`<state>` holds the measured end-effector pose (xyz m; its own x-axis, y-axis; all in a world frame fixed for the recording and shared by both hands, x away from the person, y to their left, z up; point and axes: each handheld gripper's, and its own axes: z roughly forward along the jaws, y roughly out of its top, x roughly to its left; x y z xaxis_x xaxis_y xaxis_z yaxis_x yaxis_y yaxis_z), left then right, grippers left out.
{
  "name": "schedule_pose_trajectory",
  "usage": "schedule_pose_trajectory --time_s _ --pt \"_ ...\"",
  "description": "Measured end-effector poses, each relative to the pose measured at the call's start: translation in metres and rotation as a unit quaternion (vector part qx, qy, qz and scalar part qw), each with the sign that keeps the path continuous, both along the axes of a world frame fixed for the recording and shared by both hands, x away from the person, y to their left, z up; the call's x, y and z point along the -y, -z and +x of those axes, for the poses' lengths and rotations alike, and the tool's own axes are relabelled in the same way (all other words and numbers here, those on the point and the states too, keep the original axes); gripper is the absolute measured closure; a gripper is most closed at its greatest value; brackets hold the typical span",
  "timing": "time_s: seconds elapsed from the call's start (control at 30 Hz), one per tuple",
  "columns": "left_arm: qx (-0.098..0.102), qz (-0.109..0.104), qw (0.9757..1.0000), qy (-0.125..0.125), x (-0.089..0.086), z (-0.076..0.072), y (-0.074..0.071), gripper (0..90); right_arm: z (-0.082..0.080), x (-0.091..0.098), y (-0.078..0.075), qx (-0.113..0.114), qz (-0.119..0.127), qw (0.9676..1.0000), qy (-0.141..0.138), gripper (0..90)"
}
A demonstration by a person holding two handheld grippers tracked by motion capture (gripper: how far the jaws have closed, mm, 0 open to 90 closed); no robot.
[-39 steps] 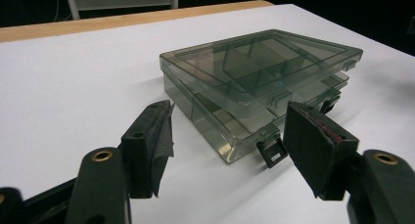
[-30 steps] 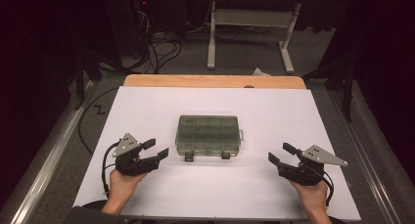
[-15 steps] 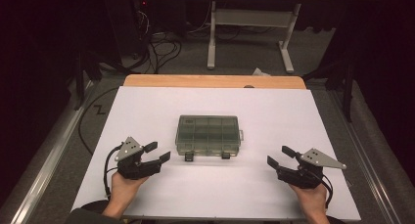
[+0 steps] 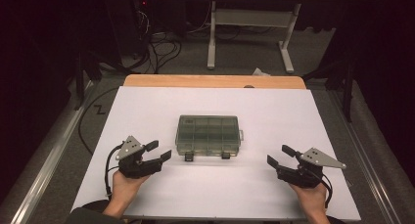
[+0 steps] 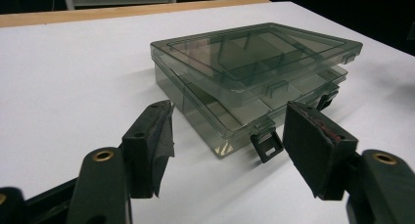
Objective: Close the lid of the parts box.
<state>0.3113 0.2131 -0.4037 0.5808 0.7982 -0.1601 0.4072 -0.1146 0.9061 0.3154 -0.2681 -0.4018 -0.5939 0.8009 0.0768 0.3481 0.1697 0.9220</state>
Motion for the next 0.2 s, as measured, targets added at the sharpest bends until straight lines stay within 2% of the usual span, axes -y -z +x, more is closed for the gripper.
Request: schedule_pose_trajectory --time_s 0.2 --pt "0.0 -0.003 1.0 0.0 -0.0005 0.0003 0.0 36.2 0.0001 -0.0001 -0.0003 0.001 0.001 1.0 0.0 30.7"
